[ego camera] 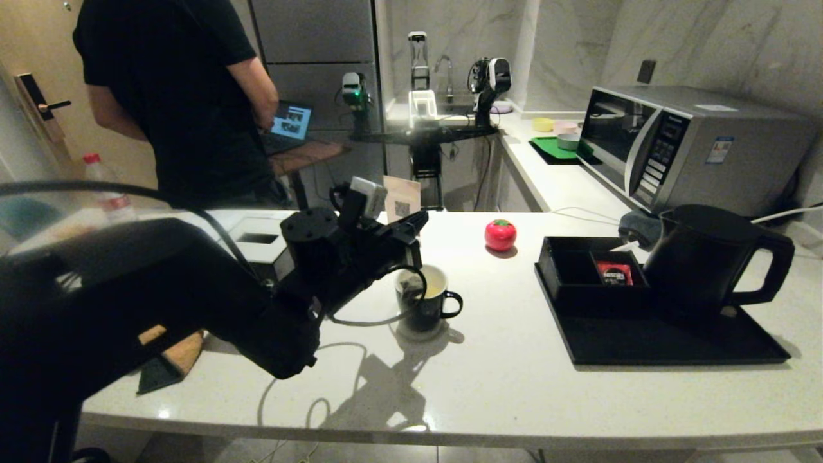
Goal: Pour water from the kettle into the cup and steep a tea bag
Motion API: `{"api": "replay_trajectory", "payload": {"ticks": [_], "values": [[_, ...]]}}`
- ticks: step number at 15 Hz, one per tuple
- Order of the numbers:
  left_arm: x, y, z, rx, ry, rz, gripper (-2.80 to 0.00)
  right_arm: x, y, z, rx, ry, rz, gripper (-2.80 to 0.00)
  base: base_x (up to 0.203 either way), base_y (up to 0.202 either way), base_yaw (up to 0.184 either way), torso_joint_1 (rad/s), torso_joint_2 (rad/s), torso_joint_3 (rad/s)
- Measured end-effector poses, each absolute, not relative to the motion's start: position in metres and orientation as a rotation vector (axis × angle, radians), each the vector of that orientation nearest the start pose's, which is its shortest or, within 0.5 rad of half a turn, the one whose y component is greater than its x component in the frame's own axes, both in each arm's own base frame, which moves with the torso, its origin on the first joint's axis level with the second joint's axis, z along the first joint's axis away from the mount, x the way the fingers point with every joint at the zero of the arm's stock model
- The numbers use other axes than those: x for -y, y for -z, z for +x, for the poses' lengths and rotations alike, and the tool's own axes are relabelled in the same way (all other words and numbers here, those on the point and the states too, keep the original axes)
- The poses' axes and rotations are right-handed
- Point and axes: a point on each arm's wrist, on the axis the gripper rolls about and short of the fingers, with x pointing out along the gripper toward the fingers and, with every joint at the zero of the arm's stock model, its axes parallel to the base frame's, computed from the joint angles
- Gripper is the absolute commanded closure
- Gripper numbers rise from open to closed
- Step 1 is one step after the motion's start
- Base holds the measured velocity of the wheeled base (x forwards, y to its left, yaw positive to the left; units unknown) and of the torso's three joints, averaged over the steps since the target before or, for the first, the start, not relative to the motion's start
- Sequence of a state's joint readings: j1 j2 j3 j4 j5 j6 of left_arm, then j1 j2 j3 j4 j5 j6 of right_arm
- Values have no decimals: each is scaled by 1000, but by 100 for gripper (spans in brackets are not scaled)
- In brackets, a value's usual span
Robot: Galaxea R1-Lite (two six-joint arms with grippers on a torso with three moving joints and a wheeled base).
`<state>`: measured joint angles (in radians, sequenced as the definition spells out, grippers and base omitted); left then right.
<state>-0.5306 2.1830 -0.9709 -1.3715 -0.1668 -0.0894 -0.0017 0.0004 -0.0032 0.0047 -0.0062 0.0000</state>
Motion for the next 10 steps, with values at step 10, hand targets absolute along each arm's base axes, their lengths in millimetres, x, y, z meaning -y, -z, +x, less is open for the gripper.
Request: {"api": "replay_trajectory", "payload": {"ticks": [10], "values": [[214, -70, 359, 12, 695, -94, 0, 0, -76, -23, -2, 7, 0, 0, 0, 0, 0, 0, 0, 0]]}}
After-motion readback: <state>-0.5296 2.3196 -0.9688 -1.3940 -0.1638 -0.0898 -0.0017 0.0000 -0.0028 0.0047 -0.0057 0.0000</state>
